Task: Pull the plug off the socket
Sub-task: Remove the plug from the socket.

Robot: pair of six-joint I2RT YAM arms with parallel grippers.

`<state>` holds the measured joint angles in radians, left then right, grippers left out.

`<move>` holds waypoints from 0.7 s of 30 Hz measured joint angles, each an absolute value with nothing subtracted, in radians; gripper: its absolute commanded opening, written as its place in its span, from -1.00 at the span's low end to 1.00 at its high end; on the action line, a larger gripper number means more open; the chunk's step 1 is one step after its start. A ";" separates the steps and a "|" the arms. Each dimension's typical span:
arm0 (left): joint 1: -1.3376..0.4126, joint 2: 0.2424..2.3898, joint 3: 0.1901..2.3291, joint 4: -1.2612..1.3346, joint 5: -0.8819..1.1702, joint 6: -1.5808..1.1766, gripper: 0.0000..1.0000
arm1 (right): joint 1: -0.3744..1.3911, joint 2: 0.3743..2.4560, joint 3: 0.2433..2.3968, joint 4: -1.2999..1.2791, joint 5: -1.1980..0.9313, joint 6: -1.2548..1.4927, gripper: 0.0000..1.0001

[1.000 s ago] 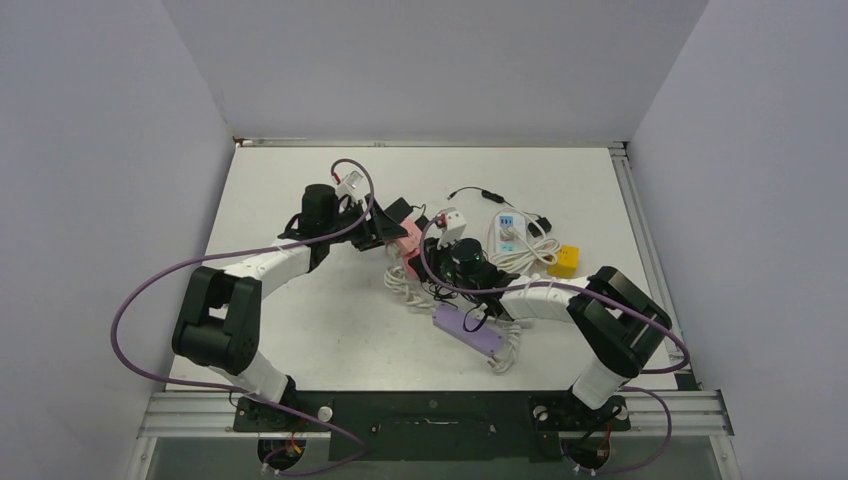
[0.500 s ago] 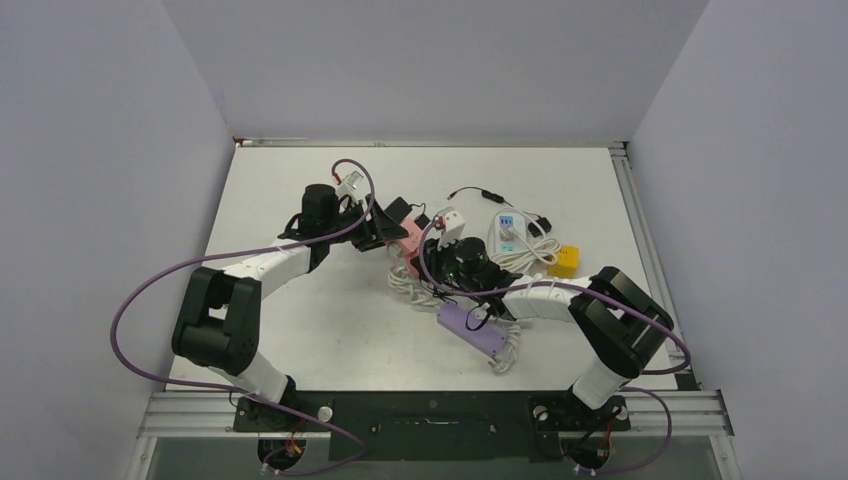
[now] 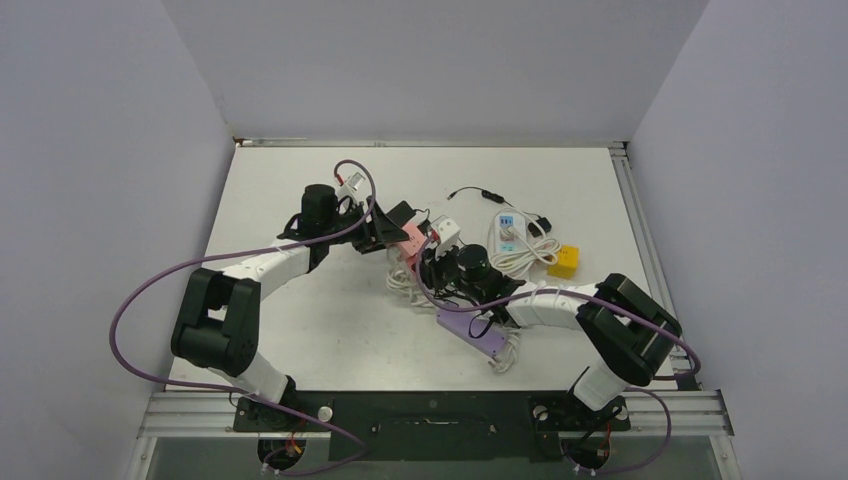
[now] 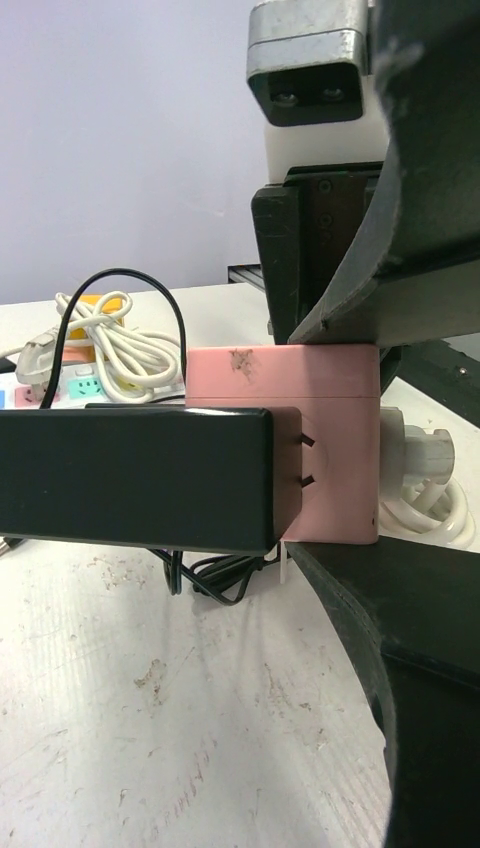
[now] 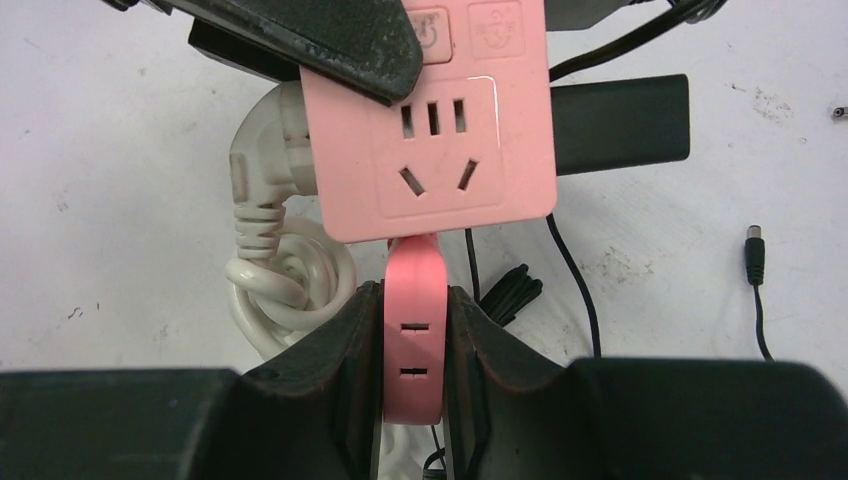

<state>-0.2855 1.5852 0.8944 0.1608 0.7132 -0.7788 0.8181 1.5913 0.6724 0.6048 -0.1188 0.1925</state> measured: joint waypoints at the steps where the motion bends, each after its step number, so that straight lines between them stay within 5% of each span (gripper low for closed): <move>1: -0.285 1.585 0.894 0.157 0.714 -0.778 -1.00 | 0.822 1.591 0.672 0.604 -0.117 0.183 -0.89; 21: -0.270 1.576 0.894 0.138 0.744 -0.776 -1.00 | 0.844 1.573 0.672 0.586 -0.081 0.179 -0.89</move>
<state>-0.2699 1.5757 0.8944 0.1379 0.7437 -0.7757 0.8436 1.5726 0.6720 0.5858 -0.0814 0.1787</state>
